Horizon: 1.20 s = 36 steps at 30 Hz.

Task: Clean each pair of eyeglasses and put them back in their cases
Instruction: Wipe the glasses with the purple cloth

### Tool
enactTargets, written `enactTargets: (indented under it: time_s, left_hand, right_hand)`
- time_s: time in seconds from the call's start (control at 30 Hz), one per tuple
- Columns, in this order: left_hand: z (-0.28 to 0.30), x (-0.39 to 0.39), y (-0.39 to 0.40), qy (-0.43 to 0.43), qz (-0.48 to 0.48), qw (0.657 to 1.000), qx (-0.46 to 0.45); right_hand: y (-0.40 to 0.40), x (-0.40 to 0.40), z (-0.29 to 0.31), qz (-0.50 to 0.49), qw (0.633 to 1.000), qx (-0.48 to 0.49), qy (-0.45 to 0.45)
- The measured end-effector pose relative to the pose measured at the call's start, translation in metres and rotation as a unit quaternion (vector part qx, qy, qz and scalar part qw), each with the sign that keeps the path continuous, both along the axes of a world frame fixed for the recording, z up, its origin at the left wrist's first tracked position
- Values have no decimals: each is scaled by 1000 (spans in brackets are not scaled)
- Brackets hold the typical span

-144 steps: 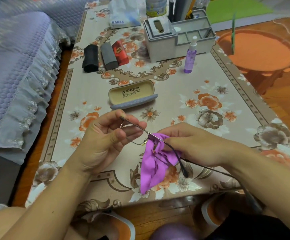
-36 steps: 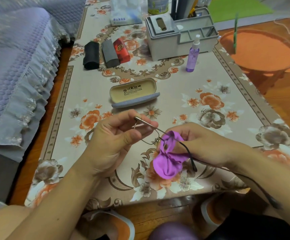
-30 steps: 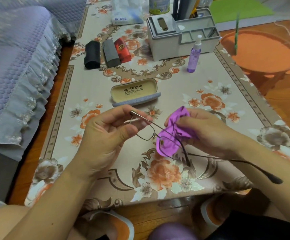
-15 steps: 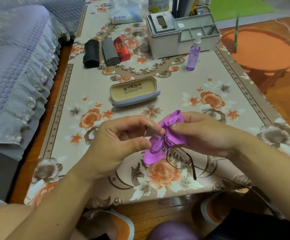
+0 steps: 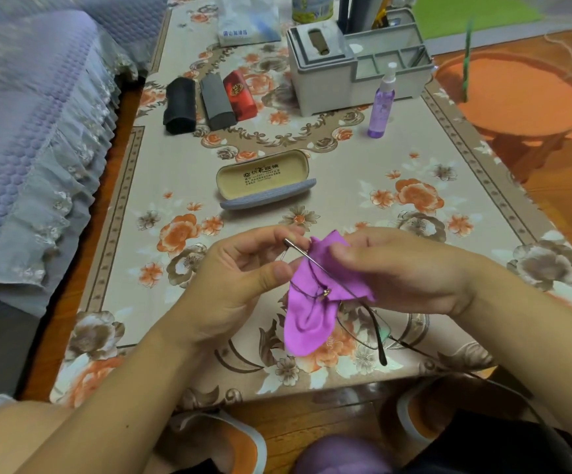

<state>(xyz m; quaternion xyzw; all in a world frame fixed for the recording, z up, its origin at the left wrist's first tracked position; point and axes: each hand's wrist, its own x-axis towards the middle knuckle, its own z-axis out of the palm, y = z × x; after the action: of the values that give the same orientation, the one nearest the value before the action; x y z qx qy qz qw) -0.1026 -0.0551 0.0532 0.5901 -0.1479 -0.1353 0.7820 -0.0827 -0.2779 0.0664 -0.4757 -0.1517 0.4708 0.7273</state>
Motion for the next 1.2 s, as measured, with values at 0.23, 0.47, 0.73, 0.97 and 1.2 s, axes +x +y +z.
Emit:
enactTargets:
  time_s: [0.23, 0.47, 0.73, 0.97, 1.2]
  left_hand:
    - [5, 0, -1, -34, 6, 999, 0]
    - [-3, 1, 4, -52, 21, 996, 70]
    - [-8, -1, 0, -99, 5, 987, 129]
    - [7, 1, 7, -116, -36, 967, 223]
    - [11, -3, 14, -449, -51, 776, 439]
  right_hand:
    - [3, 2, 4, -96, 988, 52, 106]
    - [14, 2, -3, -68, 984, 86, 137]
    - [5, -2, -7, -3, 994, -100, -45]
    - [10, -3, -1, -31, 982, -151, -113]
    - [7, -7, -6, 22, 954, -238, -184]
